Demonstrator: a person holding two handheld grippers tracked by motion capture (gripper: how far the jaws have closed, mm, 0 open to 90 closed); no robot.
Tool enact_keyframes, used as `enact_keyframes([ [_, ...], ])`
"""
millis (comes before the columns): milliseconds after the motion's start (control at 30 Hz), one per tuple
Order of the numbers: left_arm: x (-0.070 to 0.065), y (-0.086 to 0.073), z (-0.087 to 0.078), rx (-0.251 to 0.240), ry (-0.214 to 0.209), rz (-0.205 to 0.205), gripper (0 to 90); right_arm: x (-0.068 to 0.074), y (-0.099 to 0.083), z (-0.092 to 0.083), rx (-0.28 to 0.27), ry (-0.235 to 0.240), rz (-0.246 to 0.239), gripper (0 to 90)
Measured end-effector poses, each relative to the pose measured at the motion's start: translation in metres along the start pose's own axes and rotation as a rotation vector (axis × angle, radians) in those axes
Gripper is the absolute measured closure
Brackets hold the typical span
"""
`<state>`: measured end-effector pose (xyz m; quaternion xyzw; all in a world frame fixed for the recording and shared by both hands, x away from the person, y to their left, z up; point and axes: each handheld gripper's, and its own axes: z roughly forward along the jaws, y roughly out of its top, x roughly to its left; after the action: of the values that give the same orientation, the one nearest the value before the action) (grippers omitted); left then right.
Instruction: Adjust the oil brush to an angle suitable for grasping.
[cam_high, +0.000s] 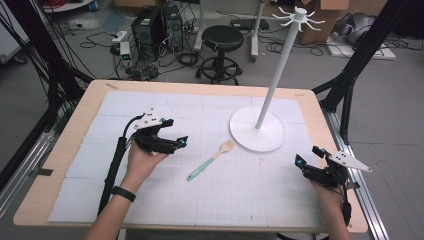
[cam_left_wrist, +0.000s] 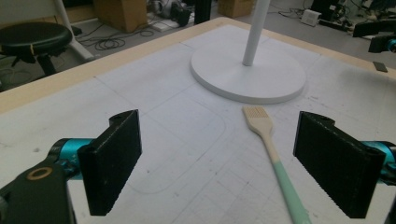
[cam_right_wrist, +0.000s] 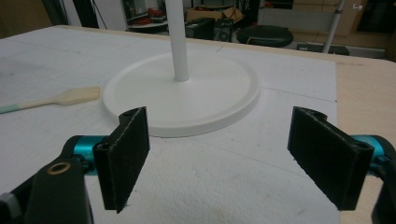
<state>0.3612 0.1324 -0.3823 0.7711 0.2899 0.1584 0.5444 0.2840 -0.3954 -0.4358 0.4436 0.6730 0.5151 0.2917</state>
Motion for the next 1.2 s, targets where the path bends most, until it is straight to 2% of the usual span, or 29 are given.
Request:
enact_keyframes([
  [67,-0.001,0.0,0.004,0.006,-0.007,-0.004,16.0,0.0,0.0,0.0,0.001,-0.001,0.001,20.2],
  [133,-0.006,0.001,0.015,0.039,-0.015,0.01,15.9,0.0,0.0,0.001,0.002,-0.002,0.001,20.2],
  [267,-0.012,0.001,0.026,0.067,-0.03,0.019,15.2,0.0,0.0,0.001,0.005,-0.001,0.002,20.2],
  [400,-0.023,0.001,0.042,0.108,-0.038,0.05,15.2,0.0,0.0,0.001,0.004,-0.004,0.002,20.2],
  [667,-0.038,-0.005,0.063,0.154,-0.058,0.056,16.3,-0.001,0.0,0.001,0.004,-0.002,0.002,20.3],
  [867,-0.048,-0.012,0.076,0.213,-0.054,0.072,21.5,-0.001,0.0,0.001,0.003,-0.002,0.006,20.4],
  [933,-0.05,-0.013,0.078,0.218,-0.052,0.07,23.2,-0.001,0.0,0.001,0.005,-0.004,0.0,20.4],
  [1000,-0.054,-0.016,0.082,0.251,-0.037,0.092,24.7,0.0,-0.001,0.001,0.005,-0.001,0.002,20.4],
  [1067,-0.056,-0.018,0.085,0.27,-0.033,0.094,27.1,0.0,0.0,0.001,0.006,-0.003,0.003,20.4],
  [1200,-0.059,-0.021,0.088,0.288,-0.042,0.094,32.1,0.0,0.0,0.001,0.007,-0.003,0.002,20.5],
])
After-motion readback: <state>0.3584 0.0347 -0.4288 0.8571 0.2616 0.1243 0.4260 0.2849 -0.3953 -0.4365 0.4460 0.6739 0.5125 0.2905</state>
